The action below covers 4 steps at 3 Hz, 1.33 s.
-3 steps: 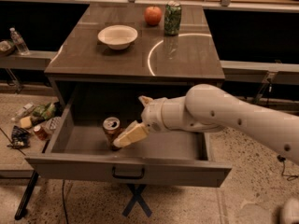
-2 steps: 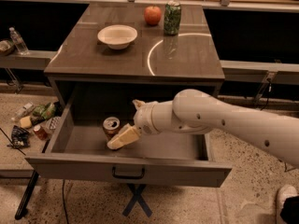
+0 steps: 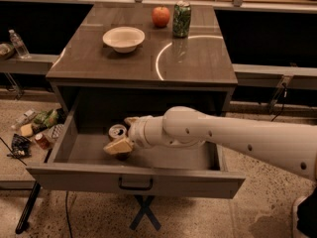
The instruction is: Pick orange can from top drawer and place on counter
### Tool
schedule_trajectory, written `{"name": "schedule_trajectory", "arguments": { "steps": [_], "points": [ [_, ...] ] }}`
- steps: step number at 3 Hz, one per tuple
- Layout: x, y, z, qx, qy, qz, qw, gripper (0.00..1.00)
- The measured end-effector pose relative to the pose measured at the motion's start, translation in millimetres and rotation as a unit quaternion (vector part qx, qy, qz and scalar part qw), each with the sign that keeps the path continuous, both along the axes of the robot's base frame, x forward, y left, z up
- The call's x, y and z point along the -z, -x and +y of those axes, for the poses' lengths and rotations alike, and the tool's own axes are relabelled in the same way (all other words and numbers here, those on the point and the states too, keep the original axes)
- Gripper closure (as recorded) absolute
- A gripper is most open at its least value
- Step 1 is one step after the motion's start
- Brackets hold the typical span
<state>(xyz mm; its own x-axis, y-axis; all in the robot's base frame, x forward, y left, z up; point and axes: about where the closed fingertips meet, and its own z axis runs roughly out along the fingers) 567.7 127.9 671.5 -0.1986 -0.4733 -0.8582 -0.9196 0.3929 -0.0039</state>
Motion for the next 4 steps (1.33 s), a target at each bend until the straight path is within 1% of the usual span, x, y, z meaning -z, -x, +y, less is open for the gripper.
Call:
{"name": "schedule_trajectory", "arguments": {
  "steps": [1,2,3,4],
  "points": [
    [10.4,-1.2,5.6,0.002,-0.005,0.005,1.0000,0.48],
    [2.3,4.4,-1.1,0.006,-0.019,0.007,0.9998,0.72],
    [-35.4,2.7,-32.2,0.022,-0.027,0.000,0.9994,0.95],
    [-116.9,7.3,-60.4,0.016,-0.022,-0.021,0.9994,1.00]
  ]
}}
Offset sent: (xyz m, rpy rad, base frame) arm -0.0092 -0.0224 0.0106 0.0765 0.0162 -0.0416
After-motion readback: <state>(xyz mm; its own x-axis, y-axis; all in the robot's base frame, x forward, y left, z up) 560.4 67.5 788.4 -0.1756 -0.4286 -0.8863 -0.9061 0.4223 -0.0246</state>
